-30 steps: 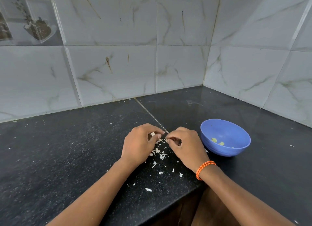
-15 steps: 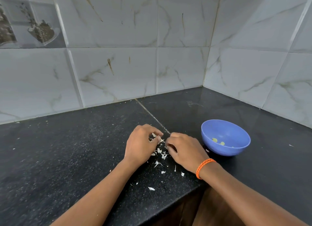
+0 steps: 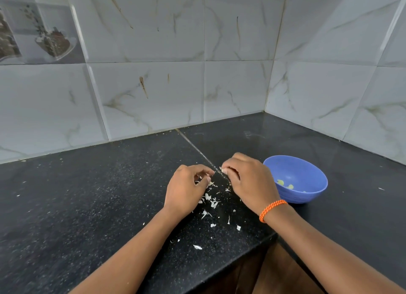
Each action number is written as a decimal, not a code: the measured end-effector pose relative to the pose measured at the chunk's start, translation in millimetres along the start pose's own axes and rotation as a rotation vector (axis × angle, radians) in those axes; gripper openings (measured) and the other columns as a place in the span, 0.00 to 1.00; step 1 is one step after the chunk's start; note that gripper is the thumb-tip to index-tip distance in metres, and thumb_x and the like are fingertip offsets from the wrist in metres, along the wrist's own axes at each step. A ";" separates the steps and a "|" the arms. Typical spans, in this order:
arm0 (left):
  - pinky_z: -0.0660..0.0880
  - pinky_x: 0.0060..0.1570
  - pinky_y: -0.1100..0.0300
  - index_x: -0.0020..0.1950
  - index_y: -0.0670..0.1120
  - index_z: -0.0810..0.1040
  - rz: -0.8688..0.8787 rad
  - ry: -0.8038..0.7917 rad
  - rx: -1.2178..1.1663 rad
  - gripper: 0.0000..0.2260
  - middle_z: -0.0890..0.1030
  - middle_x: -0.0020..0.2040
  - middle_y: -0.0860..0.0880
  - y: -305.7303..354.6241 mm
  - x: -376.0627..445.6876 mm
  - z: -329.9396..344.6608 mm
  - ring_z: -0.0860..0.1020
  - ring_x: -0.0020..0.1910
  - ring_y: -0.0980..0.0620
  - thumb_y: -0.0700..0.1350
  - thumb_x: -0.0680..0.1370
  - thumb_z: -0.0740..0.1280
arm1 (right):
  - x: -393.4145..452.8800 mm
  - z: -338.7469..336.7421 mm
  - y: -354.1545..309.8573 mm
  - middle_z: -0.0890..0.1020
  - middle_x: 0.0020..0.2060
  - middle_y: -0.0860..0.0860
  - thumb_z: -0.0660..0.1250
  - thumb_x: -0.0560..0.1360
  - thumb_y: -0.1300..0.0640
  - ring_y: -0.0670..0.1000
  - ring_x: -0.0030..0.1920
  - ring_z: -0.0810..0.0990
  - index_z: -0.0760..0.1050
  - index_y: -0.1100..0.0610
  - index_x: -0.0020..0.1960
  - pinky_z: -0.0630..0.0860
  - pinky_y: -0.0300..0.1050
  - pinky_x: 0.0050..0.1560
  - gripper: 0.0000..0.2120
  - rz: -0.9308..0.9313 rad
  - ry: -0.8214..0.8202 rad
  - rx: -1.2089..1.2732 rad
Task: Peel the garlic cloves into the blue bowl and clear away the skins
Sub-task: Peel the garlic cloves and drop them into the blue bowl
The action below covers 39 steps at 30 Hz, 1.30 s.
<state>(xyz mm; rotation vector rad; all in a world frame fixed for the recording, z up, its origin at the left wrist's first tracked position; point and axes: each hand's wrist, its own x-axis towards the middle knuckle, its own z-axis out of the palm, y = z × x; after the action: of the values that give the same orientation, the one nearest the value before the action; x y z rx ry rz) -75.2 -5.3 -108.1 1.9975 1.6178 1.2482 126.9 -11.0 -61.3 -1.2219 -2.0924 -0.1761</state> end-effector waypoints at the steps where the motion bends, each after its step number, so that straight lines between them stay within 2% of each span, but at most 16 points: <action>1: 0.80 0.53 0.54 0.55 0.64 0.86 0.006 -0.007 -0.005 0.08 0.86 0.47 0.60 -0.2 -0.1 0.0 0.80 0.51 0.60 0.50 0.82 0.72 | -4.4 1.9 -0.9 0.79 0.44 0.46 0.68 0.82 0.55 0.50 0.44 0.79 0.82 0.48 0.48 0.74 0.49 0.37 0.06 -0.021 -0.017 0.006; 4: 0.80 0.55 0.55 0.54 0.63 0.86 0.009 -0.044 0.002 0.09 0.86 0.48 0.61 0.2 -1.1 -0.2 0.80 0.54 0.61 0.48 0.81 0.73 | -21.4 18.4 -2.8 0.78 0.48 0.45 0.63 0.84 0.53 0.51 0.53 0.79 0.83 0.46 0.54 0.77 0.52 0.44 0.09 -0.094 -0.307 -0.056; 5: 0.79 0.56 0.55 0.51 0.63 0.87 0.010 -0.056 0.004 0.09 0.86 0.48 0.62 1.0 -1.7 -0.7 0.79 0.54 0.61 0.46 0.81 0.73 | -22.7 20.7 1.6 0.78 0.48 0.44 0.64 0.84 0.52 0.50 0.53 0.79 0.84 0.45 0.55 0.77 0.52 0.44 0.09 -0.086 -0.289 -0.029; 7: 0.79 0.55 0.54 0.48 0.60 0.88 0.019 -0.084 -0.018 0.09 0.87 0.46 0.63 4.2 -2.5 -1.6 0.80 0.53 0.61 0.45 0.81 0.73 | -22.0 22.6 9.3 0.79 0.47 0.41 0.68 0.83 0.52 0.46 0.48 0.80 0.84 0.44 0.54 0.77 0.52 0.41 0.07 -0.026 -0.154 0.097; 10: 0.80 0.54 0.54 0.49 0.58 0.89 0.015 -0.119 -0.113 0.06 0.88 0.44 0.63 11.6 -3.1 -4.4 0.84 0.48 0.59 0.48 0.81 0.74 | -23.4 23.6 11.2 0.79 0.47 0.40 0.73 0.81 0.54 0.45 0.45 0.80 0.86 0.44 0.52 0.79 0.52 0.42 0.05 0.036 -0.054 0.237; 13: 0.82 0.49 0.49 0.48 0.58 0.90 -0.015 -0.121 -0.165 0.04 0.88 0.42 0.61 12.8 -3.1 -4.3 0.84 0.42 0.57 0.54 0.80 0.76 | -23.9 23.3 11.5 0.78 0.46 0.40 0.75 0.79 0.57 0.45 0.46 0.80 0.87 0.46 0.51 0.80 0.52 0.44 0.06 0.050 0.000 0.304; 15: 0.82 0.47 0.45 0.46 0.58 0.90 -0.028 -0.115 -0.199 0.04 0.88 0.41 0.59 13.4 -3.7 -3.5 0.83 0.39 0.54 0.54 0.79 0.77 | -23.4 23.6 11.7 0.78 0.46 0.40 0.76 0.78 0.58 0.45 0.46 0.81 0.87 0.46 0.51 0.79 0.49 0.43 0.07 0.047 0.031 0.318; 19: 0.81 0.47 0.42 0.44 0.56 0.90 -0.031 -0.113 -0.256 0.05 0.88 0.39 0.55 13.4 -3.5 -3.2 0.83 0.41 0.45 0.50 0.79 0.78 | -22.8 23.1 7.9 0.80 0.45 0.39 0.77 0.77 0.59 0.45 0.45 0.81 0.88 0.47 0.50 0.78 0.45 0.43 0.07 0.042 0.045 0.360; 22: 0.80 0.47 0.38 0.42 0.56 0.90 -0.047 -0.110 -0.306 0.05 0.87 0.38 0.49 10.5 -2.4 -1.8 0.81 0.40 0.39 0.50 0.78 0.79 | -22.3 24.0 9.0 0.81 0.44 0.41 0.78 0.77 0.59 0.46 0.45 0.82 0.89 0.47 0.49 0.79 0.43 0.43 0.07 0.065 0.049 0.396; 25: 0.78 0.43 0.42 0.41 0.55 0.89 -0.057 -0.091 -0.310 0.05 0.86 0.36 0.49 9.8 -0.7 -1.4 0.76 0.35 0.50 0.51 0.77 0.80 | -22.4 25.6 9.6 0.80 0.44 0.41 0.78 0.76 0.58 0.46 0.43 0.81 0.88 0.46 0.48 0.79 0.46 0.42 0.07 0.077 0.048 0.394; 28: 0.77 0.41 0.49 0.40 0.53 0.89 -0.070 -0.084 -0.330 0.05 0.85 0.36 0.53 11.8 -0.6 -3.1 0.75 0.35 0.57 0.48 0.75 0.82 | -22.4 26.4 8.2 0.80 0.44 0.42 0.79 0.76 0.59 0.48 0.40 0.81 0.87 0.46 0.47 0.80 0.49 0.40 0.08 0.087 0.046 0.403; 31: 0.79 0.43 0.46 0.41 0.53 0.89 -0.076 -0.095 -0.345 0.05 0.87 0.39 0.51 13.5 -2.4 -3.7 0.75 0.36 0.56 0.47 0.74 0.83 | -22.1 26.6 7.3 0.79 0.44 0.42 0.79 0.75 0.60 0.50 0.39 0.81 0.86 0.47 0.46 0.80 0.50 0.40 0.08 0.094 0.050 0.414; 35: 0.81 0.46 0.42 0.42 0.53 0.89 -0.090 -0.096 -0.345 0.05 0.87 0.40 0.51 12.2 -1.4 -3.7 0.78 0.38 0.53 0.48 0.74 0.83 | -22.2 27.7 6.6 0.79 0.46 0.43 0.79 0.76 0.55 0.49 0.38 0.82 0.85 0.48 0.47 0.81 0.53 0.41 0.04 0.108 0.045 0.449; 39: 0.76 0.40 0.48 0.41 0.55 0.89 -0.076 -0.085 -0.344 0.05 0.87 0.38 0.52 12.6 -1.3 -4.6 0.75 0.35 0.55 0.47 0.74 0.83 | -22.5 29.2 7.1 0.78 0.46 0.43 0.77 0.78 0.55 0.49 0.39 0.82 0.83 0.47 0.46 0.81 0.55 0.41 0.05 0.108 0.033 0.449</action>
<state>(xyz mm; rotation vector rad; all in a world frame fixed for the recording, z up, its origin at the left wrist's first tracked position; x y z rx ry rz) -70.5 -12.0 -97.4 1.7361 1.3220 1.2933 125.1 -10.4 -98.7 -1.0408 -1.8940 0.3060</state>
